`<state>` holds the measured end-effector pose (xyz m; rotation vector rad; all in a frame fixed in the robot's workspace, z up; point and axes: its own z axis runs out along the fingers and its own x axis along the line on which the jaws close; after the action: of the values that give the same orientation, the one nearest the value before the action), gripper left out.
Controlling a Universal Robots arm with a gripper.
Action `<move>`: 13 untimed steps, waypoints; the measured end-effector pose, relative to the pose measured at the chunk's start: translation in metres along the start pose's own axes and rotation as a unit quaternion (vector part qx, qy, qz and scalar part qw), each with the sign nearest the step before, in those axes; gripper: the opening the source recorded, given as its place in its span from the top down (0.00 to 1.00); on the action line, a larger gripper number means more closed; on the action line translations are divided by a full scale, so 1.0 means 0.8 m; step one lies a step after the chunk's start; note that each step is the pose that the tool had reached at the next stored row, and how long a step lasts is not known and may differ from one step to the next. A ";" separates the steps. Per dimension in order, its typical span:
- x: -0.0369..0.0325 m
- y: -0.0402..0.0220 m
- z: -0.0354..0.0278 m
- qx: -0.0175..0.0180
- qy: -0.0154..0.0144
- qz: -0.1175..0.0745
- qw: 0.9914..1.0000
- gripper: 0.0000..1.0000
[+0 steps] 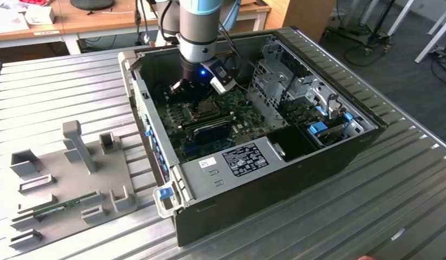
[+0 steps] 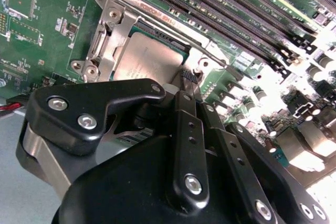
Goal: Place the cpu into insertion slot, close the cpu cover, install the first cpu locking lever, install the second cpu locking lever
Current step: 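Close the cpu cover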
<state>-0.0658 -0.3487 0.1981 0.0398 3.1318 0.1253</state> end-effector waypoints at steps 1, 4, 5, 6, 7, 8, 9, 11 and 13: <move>0.0000 0.0000 0.0000 0.000 0.000 0.000 1.000 0.90; 0.0000 -0.0001 0.0006 0.000 0.000 0.000 1.000 0.90; 0.0000 -0.0001 0.0009 0.000 0.000 0.000 1.000 0.90; 0.0000 -0.0001 0.0011 0.000 0.000 0.000 1.000 0.90; 0.0000 -0.0001 0.0011 0.000 0.000 0.000 1.000 0.90; 0.0000 -0.0001 0.0012 0.000 0.000 0.000 1.000 0.90; 0.0000 -0.0001 0.0013 0.000 0.000 0.000 1.000 0.90; 0.0000 -0.0001 0.0013 0.000 0.000 0.000 1.000 0.90; 0.0000 -0.0001 0.0014 0.000 0.000 0.000 1.000 0.90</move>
<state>-0.0658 -0.3487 0.1970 0.0397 3.1318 0.1252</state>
